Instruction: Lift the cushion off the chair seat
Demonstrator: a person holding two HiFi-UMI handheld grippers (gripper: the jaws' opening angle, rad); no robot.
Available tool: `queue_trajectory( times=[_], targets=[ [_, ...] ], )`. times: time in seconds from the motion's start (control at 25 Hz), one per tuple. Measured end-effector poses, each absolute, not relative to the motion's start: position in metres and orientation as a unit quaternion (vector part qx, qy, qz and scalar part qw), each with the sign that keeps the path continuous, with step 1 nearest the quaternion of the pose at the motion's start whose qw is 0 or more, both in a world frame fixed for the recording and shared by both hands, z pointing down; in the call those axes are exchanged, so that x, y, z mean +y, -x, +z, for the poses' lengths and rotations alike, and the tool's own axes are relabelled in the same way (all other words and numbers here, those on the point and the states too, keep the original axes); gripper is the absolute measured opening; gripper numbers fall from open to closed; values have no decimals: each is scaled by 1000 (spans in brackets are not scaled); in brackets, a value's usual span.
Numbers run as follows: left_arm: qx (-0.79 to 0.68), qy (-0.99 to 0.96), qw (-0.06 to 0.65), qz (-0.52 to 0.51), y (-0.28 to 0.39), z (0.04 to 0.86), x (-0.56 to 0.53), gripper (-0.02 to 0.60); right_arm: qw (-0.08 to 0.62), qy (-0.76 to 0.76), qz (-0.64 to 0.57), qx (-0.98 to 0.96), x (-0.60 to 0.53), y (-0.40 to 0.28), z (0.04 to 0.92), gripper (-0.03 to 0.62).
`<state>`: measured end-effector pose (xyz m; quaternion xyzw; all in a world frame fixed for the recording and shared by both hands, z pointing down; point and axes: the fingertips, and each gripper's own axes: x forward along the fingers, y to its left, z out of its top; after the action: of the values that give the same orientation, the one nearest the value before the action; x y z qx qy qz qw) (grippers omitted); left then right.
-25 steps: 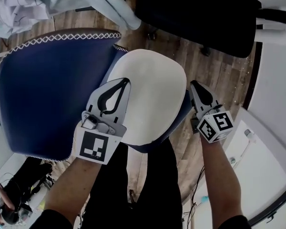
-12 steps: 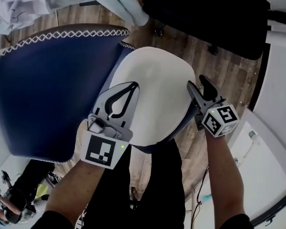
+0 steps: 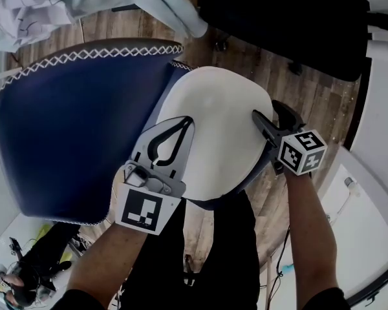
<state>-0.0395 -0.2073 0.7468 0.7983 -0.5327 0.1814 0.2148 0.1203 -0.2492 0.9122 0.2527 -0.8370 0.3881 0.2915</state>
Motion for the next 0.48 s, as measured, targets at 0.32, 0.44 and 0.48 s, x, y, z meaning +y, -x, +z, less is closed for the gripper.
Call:
queue_trajectory(
  times=[0.32,0.44,0.48],
  targets=[
    [-527,-802,215,182,38,733,-205,5,299,-254,365,-844,-251,-121,891,127],
    [-526,-802,213,184,39,725,-212,5,304,-253,349,-850,-252,-118,879,102],
    [-528,-802,212,181,40,722,-215,5,303,-254,345,-851,-253,-117,875,95]
  ],
)
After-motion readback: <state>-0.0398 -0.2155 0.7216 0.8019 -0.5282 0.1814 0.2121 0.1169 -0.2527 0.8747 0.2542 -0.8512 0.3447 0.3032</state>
